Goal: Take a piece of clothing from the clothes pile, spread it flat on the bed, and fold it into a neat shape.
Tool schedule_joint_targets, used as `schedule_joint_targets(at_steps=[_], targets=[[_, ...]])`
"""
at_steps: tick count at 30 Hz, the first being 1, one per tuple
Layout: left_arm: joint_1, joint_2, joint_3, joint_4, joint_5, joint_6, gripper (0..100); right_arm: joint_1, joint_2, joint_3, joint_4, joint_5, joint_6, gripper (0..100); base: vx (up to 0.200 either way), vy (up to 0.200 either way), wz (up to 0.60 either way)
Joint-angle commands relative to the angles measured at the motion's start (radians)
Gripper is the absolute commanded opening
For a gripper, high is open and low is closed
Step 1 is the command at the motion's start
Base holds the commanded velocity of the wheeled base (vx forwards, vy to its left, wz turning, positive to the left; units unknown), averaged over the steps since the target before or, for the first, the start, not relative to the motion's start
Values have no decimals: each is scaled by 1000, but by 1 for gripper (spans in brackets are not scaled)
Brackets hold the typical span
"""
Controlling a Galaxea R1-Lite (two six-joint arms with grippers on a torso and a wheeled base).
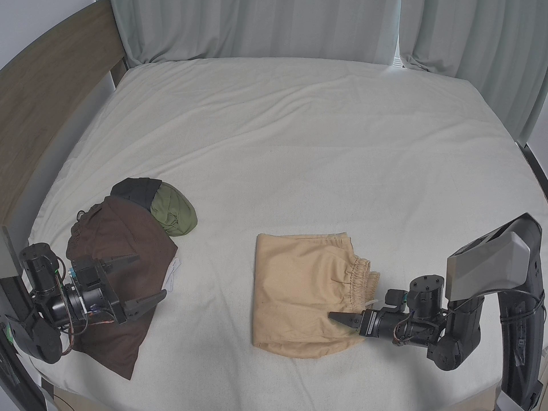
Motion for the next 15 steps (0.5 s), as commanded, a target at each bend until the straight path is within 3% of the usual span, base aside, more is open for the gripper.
schedule_joint_targets(at_steps=[1, 14, 15], targets=[[0, 3, 10, -1, -2, 0, 100, 3, 3, 0, -2, 0, 0, 100, 0, 0, 0], [-12, 3, 17, 0, 0, 0, 100, 16, 0, 4, -2, -1, 0, 100, 0, 0, 0], [-11, 3, 18, 0, 0, 0, 100, 17, 1, 4, -2, 0, 0, 0, 0, 0, 0]])
